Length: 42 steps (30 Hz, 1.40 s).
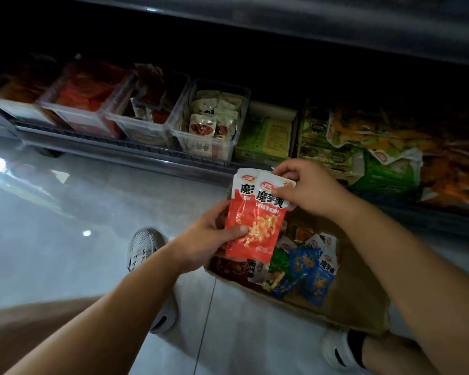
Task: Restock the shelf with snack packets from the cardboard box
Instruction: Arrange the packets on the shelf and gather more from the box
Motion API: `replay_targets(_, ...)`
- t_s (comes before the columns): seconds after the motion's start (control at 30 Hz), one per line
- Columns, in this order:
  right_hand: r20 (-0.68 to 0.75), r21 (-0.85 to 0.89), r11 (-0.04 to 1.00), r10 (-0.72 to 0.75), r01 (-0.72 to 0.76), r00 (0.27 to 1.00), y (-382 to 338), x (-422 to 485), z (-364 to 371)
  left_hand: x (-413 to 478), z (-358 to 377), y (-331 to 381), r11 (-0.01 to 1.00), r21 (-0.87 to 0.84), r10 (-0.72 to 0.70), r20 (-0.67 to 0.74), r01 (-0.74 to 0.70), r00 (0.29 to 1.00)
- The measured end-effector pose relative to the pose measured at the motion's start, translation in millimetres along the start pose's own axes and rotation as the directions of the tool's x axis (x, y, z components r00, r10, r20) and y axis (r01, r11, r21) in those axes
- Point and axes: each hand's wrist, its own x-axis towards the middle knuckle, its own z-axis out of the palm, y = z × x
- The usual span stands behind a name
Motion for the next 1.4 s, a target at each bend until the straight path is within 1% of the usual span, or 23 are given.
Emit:
replay_targets(0.07,-0.054,0.053,0.998,-0.028,0.031,0.998,1.4,2.3,9.7,1.6,-2.0,-1.2,1.0,-0.012,0.009,-0.035,-0.009,0.999)
replay_targets(0.13,-0.113,0.196,0.978,-0.048,0.07,0.992,4.4,6.1,17.8,3.6,-6.3,-1.8,0.999,-0.044,0.011,-0.1,-0.015,0.995)
replay_targets(0.2,-0.204,0.354,0.934,0.022,0.052,0.979,14.9,10.9,24.4,5.8,-14.8,-1.3,0.995,-0.09,0.014,-0.188,-0.031,0.982)
replay_targets(0.23,-0.231,0.358,0.934,0.076,0.012,0.97,25.3,13.1,28.8,7.3,-20.7,-1.8,0.993,-0.111,0.013,-0.226,-0.039,0.974)
replay_targets(0.27,-0.229,0.297,0.954,0.116,-0.044,0.966,41.6,15.5,35.4,8.8,-26.4,-2.9,0.991,-0.124,0.013,-0.254,-0.046,0.967)
replay_targets(0.3,-0.186,0.191,0.976,0.138,-0.102,0.973,62.7,17.2,44.1,9.7,-30.8,-3.8,0.989,-0.136,0.013,-0.281,-0.053,0.96)
replay_targets(0.37,0.011,-0.048,0.984,0.169,-0.169,0.985,110.1,15.7,65.4,11.9,-37.4,-7.0,0.989,-0.134,0.018,-0.32,-0.064,0.947)
replay_targets(0.4,0.109,-0.136,0.976,0.187,-0.172,0.976,132.3,12.6,76.7,12.7,-39.4,-9.6,0.99,-0.129,0.018,-0.33,-0.064,0.944)
replay_targets(0.43,0.182,-0.195,0.965,0.211,-0.175,0.96,151.3,8.7,87.0,13.4,-40.2,-11.6,0.99,-0.128,0.016,-0.337,-0.063,0.941)
replay_targets(0.5,0.255,-0.258,0.949,0.25,-0.184,0.934,178.2,2.3,101.9,14.9,-40.4,-15.3,0.989,-0.132,0.01,-0.342,-0.059,0.94)
replay_targets(0.57,0.261,-0.353,0.921,0.266,-0.165,0.928,195.7,1.3,111.6,16.8,-39.6,-17.6,0.988,-0.146,-0.004,-0.347,-0.049,0.938)
replay_targets(0.63,0.237,-0.476,0.871,0.263,-0.124,0.935,208.0,3.5,120.3,19.1,-39.3,-18.0,0.987,-0.152,-0.009,-0.354,-0.048,0.935)
replay_targets(0.73,0.18,-0.626,0.778,0.202,-0.047,0.963,216.1,9.2,131.9,21.6,-39.3,-17.1,0.99,-0.131,0.001,-0.361,-0.051,0.933)
replay_targets(0.8,0.139,-0.671,0.74,0.183,-0.043,0.973,217.8,13.3,139.4,22.2,-39.0,-16.8,0.992,-0.116,0.001,-0.364,-0.046,0.931)
replay_targets(0.9,0.126,-0.692,0.721,0.163,-0.031,0.979,223.1,15.8,149.0,22.4,-38.2,-15.8,0.995,-0.095,0.007,-0.359,-0.044,0.933)
replay_targets(1.07,0.142,-0.671,0.741,0.136,-0.005,0.98,228.8,14.4,151.0,23.0,-35.9,-13.5,0.996,-0.085,-0.002,-0.359,-0.031,0.933)
replay_targets(1.13,0.135,-0.629,0.777,0.123,-0.01,0.983,226.6,13.8,149.9,23.6,-35.3,-13.1,0.996,-0.085,-0.004,-0.362,-0.029,0.932)
replay_targets(1.2,0.129,-0.513,0.857,0.135,-0.05,0.982,225.6,11.3,149.0,23.5,-35.1,-13.1,0.996,-0.087,-0.004,-0.366,-0.03,0.931)
replay_targets(1.27,0.132,-0.353,0.931,0.149,-0.094,0.98,225.2,8.3,147.1,23.0,-35.0,-12.9,0.996,-0.083,0.0,-0.363,-0.032,0.932)
replay_targets(1.33,0.127,-0.216,0.969,0.146,-0.116,0.981,221.7,5.3,140.8,22.6,-34.9,-13.1,0.996,-0.083,-0.003,-0.364,-0.03,0.931)
replay_targets(1.4,0.11,-0.155,0.983,0.116,-0.098,0.987,214.8,2.6,131.2,22.9,-35.2,-14.1,0.996,-0.087,-0.007,-0.373,-0.028,0.928)
